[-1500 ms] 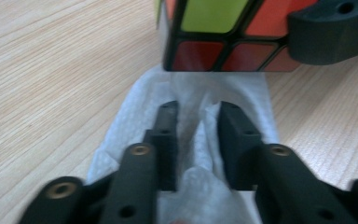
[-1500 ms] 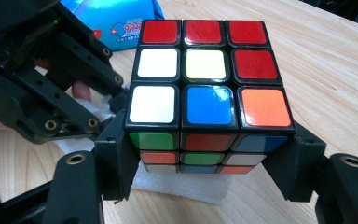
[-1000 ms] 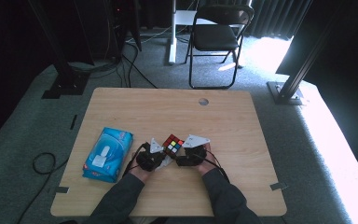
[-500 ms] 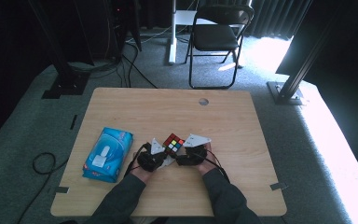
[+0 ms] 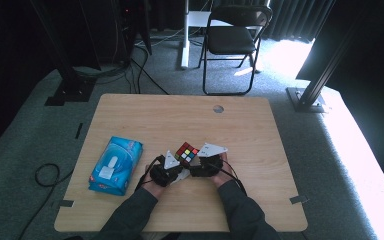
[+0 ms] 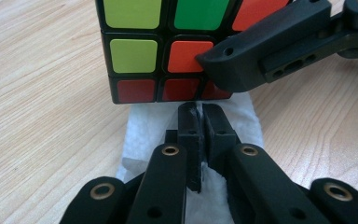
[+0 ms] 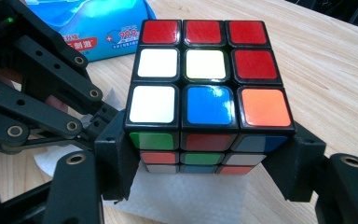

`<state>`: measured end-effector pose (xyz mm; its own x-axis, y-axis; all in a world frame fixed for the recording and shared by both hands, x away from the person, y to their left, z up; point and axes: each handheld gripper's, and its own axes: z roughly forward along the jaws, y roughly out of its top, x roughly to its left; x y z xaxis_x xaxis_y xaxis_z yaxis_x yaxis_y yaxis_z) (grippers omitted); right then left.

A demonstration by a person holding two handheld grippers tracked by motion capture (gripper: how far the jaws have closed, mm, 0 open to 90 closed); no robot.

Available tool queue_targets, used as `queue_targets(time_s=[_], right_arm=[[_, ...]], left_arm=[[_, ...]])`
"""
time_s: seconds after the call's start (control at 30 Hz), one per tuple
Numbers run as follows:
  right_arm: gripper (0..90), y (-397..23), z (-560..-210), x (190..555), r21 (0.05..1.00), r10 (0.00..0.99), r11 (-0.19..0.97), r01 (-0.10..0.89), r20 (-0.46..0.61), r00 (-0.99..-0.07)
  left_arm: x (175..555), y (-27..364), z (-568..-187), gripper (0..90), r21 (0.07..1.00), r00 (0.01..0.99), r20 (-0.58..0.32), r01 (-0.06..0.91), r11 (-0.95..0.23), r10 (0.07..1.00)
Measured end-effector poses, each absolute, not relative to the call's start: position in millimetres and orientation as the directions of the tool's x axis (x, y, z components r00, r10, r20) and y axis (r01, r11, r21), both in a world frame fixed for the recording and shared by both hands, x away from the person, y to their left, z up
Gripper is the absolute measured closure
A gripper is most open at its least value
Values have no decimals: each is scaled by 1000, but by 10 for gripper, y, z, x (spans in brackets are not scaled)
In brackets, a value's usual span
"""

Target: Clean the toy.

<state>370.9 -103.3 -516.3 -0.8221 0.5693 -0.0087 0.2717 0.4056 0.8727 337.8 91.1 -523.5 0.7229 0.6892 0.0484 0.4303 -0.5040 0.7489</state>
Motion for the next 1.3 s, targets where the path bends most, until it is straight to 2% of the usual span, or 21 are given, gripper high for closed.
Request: queue_targets(time_s=[0.73,1.3], right_arm=[[339,-1034,-5148,3705,876,568,398,272,-3,-823],[339,-1051,-5141,3712,878,576,392,274,-2,-818]], left_arm=[[3486,1124,-5167,875,771,633,47,469,-431,773],[3358,975,-5218,875,774,703,64,413,-480,708]])
